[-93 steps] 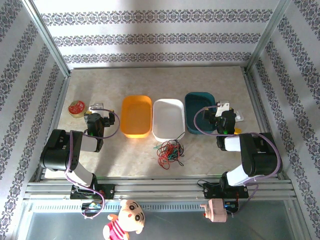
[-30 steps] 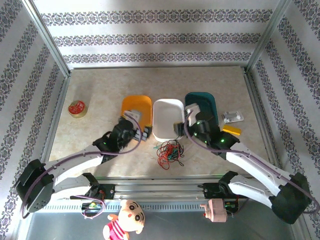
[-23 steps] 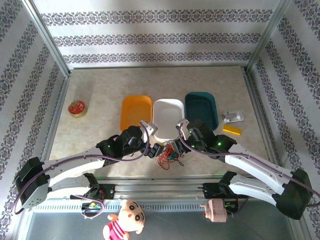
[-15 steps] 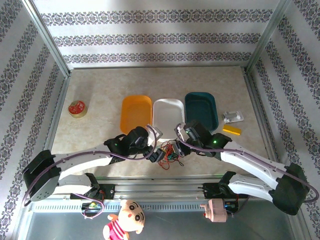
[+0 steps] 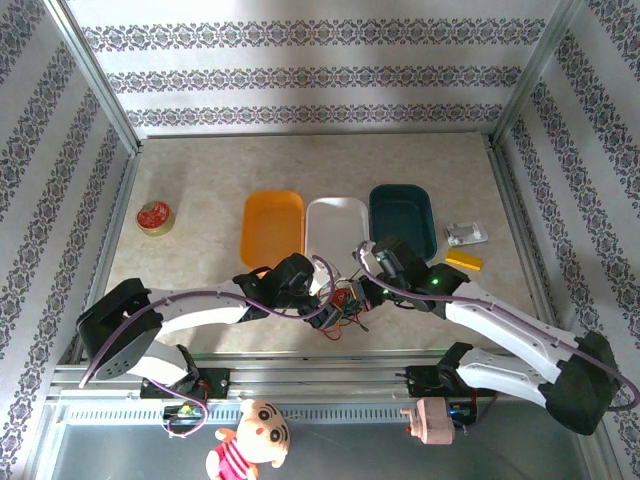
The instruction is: Untangle the cables
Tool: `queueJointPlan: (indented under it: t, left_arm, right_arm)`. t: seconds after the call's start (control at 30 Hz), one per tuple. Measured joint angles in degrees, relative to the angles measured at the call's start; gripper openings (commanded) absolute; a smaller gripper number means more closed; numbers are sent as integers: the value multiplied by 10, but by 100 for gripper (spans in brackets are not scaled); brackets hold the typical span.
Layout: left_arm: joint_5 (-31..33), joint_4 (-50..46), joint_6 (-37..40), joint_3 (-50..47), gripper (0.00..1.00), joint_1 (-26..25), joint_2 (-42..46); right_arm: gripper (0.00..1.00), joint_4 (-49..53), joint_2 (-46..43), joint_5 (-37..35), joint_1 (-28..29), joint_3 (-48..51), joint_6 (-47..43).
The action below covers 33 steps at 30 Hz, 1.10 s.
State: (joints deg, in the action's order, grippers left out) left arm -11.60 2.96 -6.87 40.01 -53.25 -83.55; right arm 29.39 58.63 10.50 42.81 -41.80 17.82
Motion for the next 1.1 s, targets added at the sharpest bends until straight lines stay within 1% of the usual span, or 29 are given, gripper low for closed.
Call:
queueJointPlan:
  t: [0.23, 0.5, 0.7, 0.93, 1.1]
  left_arm:
    - [0, 42, 0, 0, 99, 0, -30]
    - [2, 72, -1, 0, 100, 0, -65]
    - [11, 105, -10, 0, 90, 0, -86]
    - [24, 145, -16, 5, 70, 0, -109]
    - [32, 156, -17, 5, 67, 0, -130]
  right_arm:
    - [0, 5, -37, -8, -18, -56, 0]
    - [0, 4, -59, -55, -30, -111, -2]
    - [0, -7, -81, -125, -30, -153, -13]
    - [0, -37, -110, -206, -31, -158, -17]
    - [0, -80, -131, -259, -37, -181, -27]
